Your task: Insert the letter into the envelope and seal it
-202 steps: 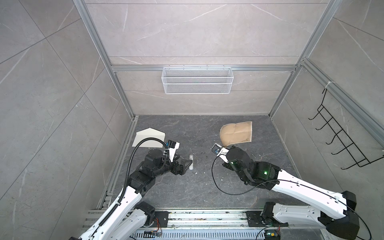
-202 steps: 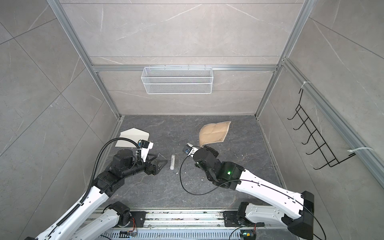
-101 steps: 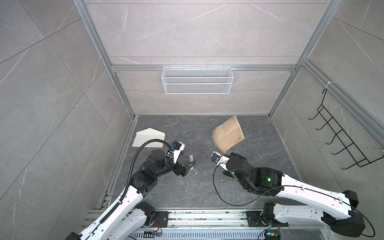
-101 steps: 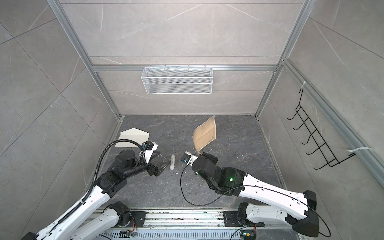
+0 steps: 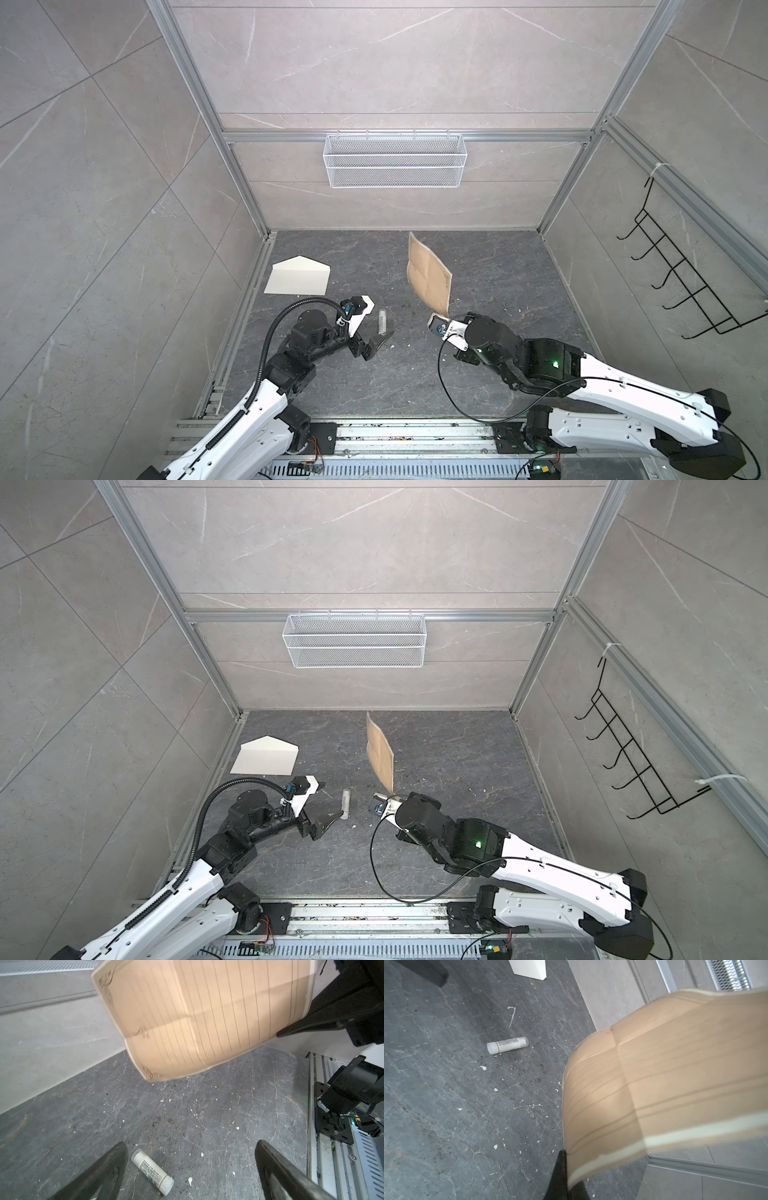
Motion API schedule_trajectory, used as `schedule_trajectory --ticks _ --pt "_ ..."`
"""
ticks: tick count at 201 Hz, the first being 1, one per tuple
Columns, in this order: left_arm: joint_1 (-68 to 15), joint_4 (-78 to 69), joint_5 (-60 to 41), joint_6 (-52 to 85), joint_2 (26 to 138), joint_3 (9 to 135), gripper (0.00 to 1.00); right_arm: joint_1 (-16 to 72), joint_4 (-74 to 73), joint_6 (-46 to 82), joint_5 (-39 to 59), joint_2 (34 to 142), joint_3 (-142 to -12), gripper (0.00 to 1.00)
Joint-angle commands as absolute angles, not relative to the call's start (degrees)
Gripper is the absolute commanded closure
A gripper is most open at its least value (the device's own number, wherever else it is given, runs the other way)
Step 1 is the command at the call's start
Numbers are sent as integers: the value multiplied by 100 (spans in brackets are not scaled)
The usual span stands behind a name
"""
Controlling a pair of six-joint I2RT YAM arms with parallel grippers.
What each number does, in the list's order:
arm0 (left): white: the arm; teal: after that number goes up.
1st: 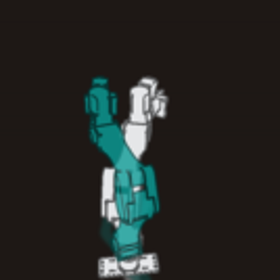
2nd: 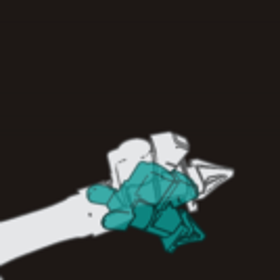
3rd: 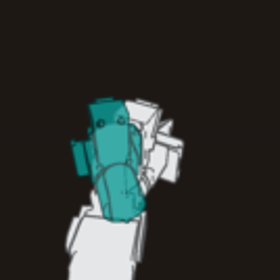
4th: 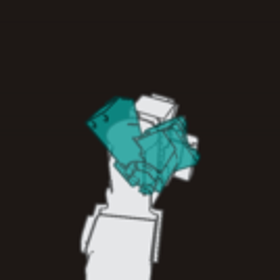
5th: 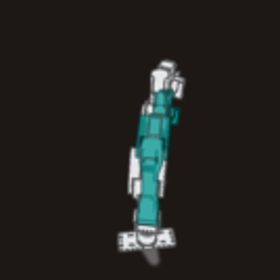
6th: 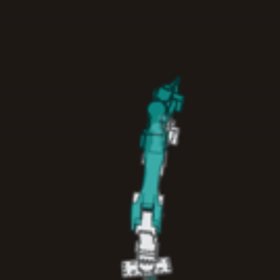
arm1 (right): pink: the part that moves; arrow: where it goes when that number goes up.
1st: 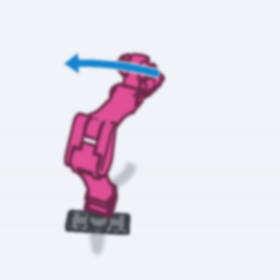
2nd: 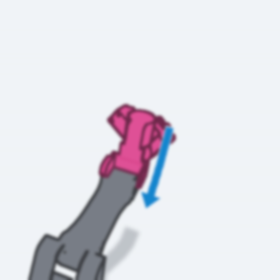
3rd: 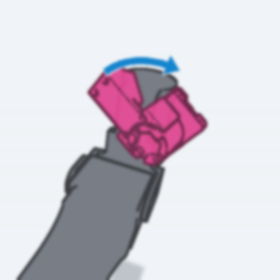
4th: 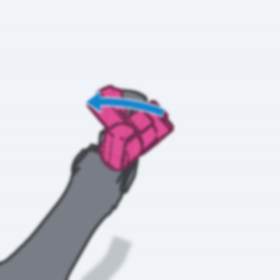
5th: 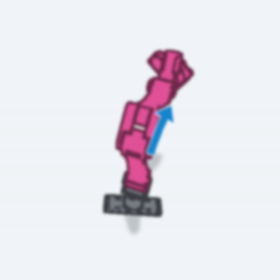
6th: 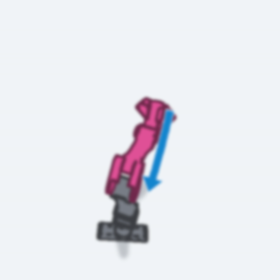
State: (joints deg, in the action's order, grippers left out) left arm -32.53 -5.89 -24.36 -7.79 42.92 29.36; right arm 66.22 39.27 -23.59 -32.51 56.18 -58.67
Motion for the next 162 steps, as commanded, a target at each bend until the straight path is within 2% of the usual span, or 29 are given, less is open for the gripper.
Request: schedule_trajectory --ticks 1,98,126,162 --pt "-3270 -1228 -2623 -1059 4385 3117 3 6652 4251 -2395 -3008 5458 -5802 100" --pt "-3270 -989 -2074 -1580 4613 3521 6 6653 4333 -2728 -3684 5619 -6030 100" --pt "-3270 -884 -2320 -1636 4653 3486 10 6655 4292 -2561 -3778 5562 -6124 100" --pt "-3277 -938 -2964 -1401 4737 3370 19 6656 4485 -2138 -3945 5762 -6539 100"
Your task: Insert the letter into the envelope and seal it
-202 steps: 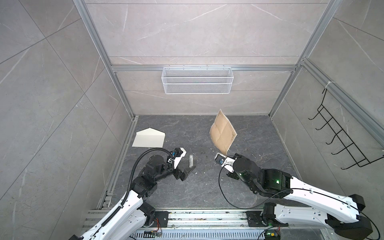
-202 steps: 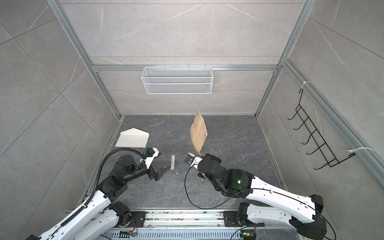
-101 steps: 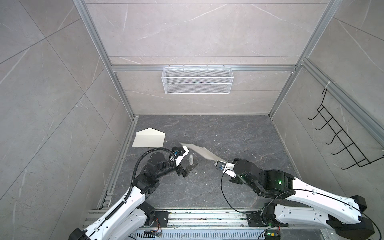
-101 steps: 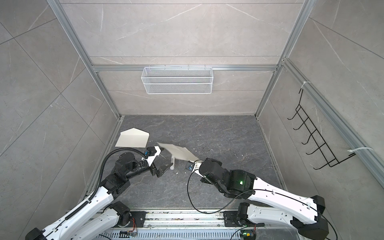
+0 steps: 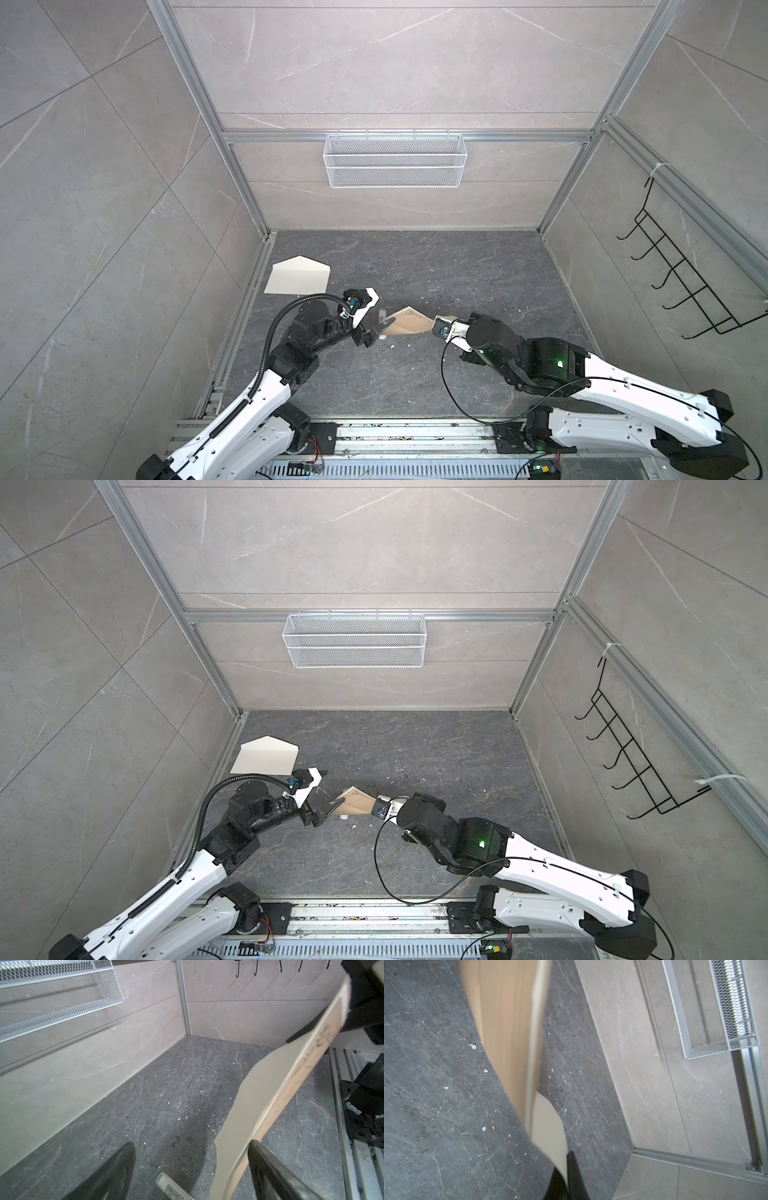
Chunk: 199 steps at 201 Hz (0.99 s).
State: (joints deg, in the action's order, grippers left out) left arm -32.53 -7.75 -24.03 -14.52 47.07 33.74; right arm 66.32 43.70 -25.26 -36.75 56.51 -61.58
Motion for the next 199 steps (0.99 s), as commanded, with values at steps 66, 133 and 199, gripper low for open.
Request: schedule_trajectory --ticks 66,133,199 --pt "-3481 -1266 -3265 -976 4728 3092 27 6660 5053 -1293 -4855 6471 -7434 100" --pt "-3700 -1632 -2746 -1038 5099 2974 31 6660 5285 -775 -4794 6689 -7999 100" --pt "-3779 -1879 -2246 -504 5831 3236 58 6654 5550 -406 -4526 6732 -8216 100"
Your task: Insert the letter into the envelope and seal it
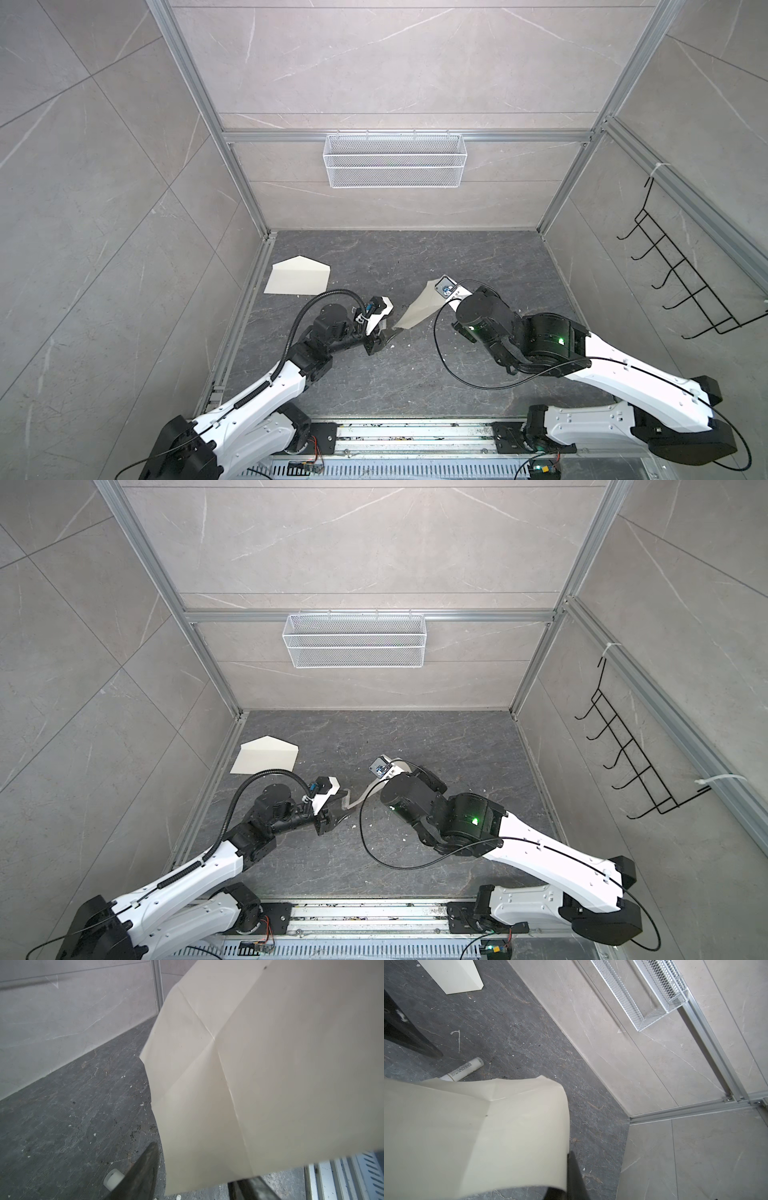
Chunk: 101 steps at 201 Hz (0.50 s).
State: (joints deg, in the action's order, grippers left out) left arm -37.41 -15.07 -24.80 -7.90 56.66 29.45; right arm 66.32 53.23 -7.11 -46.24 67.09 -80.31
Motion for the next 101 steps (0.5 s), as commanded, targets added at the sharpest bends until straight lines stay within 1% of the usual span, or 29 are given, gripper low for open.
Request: schedule_trajectory --ticks 1,56,81,101 --pt "-3775 -1876 -2239 -494 5838 3244 58 6658 5552 -401 -4526 6732 -8217 100" --pt "-3783 -2167 -1632 197 5927 3243 100 6654 5607 -133 -4857 6763 -8216 100" --pt "-3782 -2463 -1532 594 5800 3102 100 6653 5548 -130 -4997 6718 -8106 100" --pt "-3783 -2330 -1548 749 5671 3099 100 6645 5520 -164 -5125 6676 -8045 100"
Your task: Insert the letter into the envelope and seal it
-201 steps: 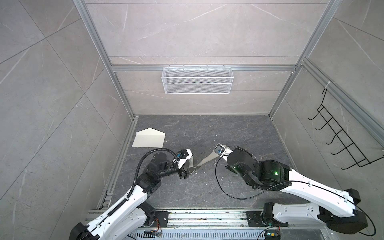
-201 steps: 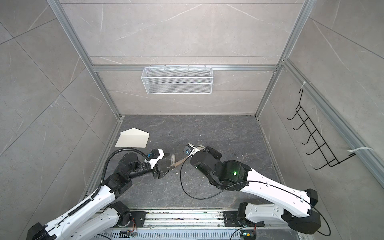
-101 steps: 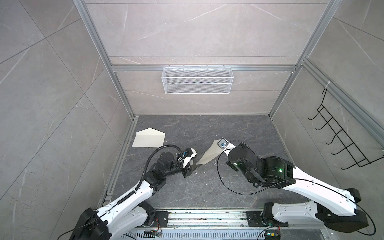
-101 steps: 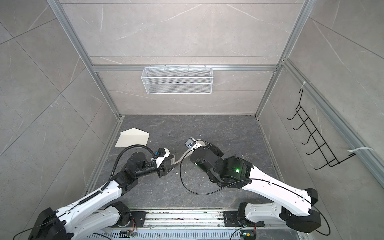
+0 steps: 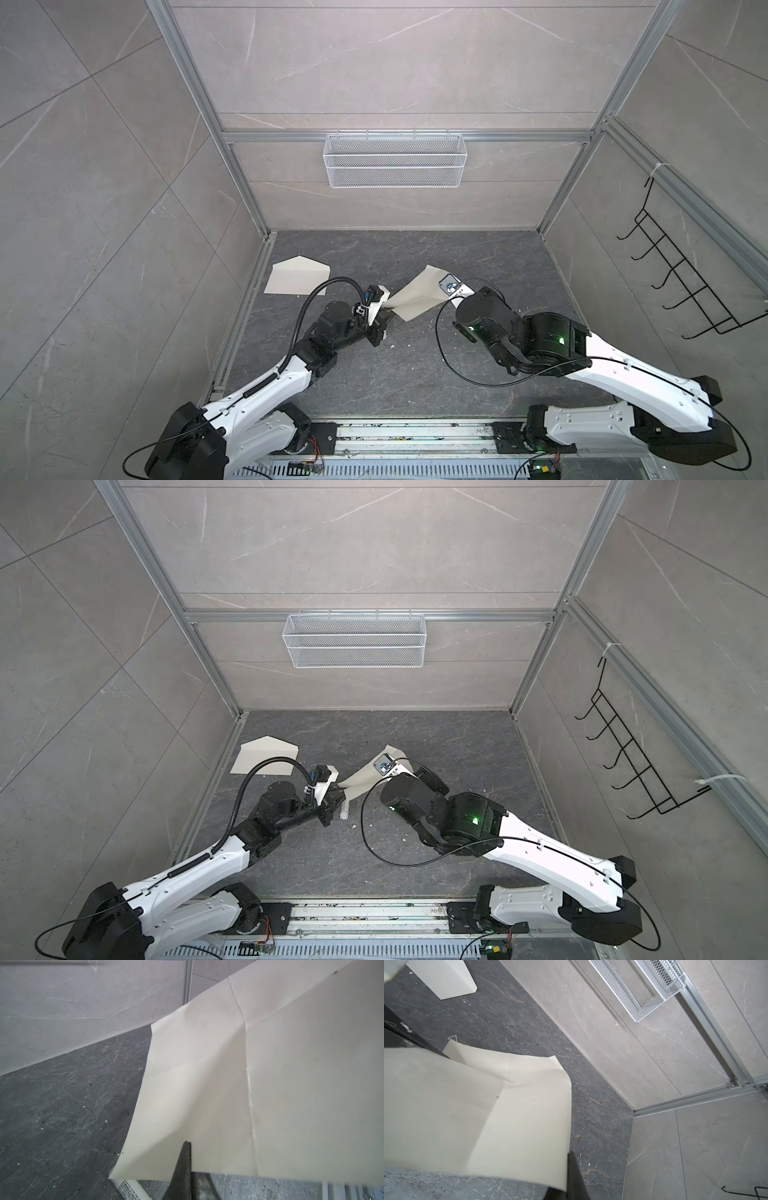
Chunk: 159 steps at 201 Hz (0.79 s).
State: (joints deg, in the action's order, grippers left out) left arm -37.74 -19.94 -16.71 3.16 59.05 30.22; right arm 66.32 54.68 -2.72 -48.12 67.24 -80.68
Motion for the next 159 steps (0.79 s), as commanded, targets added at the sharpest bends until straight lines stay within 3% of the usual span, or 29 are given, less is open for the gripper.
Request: schedule_trajectory --ticks 1,23,35,55,93,129,159 --pt "-3781 -2316 -1548 757 5665 3101 100 6645 5520 -161 -5129 6669 -8039 100" --pt "-3782 -2013 -1890 624 5569 3132 100 6626 5510 -201 -5096 6669 -8098 100" --pt "-3786 -1780 -2170 297 5572 3180 79 6625 5533 -210 -5016 6695 -8149 100" --pt "-3786 -1531 -2376 -38 5516 3235 63 6616 5609 -185 -4947 6775 -8216 100" --pt "-3786 -1935 -2559 80 5378 3187 56 6618 5600 -114 -4776 6800 -8173 100" --pt "-3786 -2136 -2607 410 5464 3226 63 6618 5581 -114 -4664 6760 -8139 100" --pt "-3786 -2213 -2639 604 5600 3252 89 6618 5530 -106 -4608 6693 -8045 100"
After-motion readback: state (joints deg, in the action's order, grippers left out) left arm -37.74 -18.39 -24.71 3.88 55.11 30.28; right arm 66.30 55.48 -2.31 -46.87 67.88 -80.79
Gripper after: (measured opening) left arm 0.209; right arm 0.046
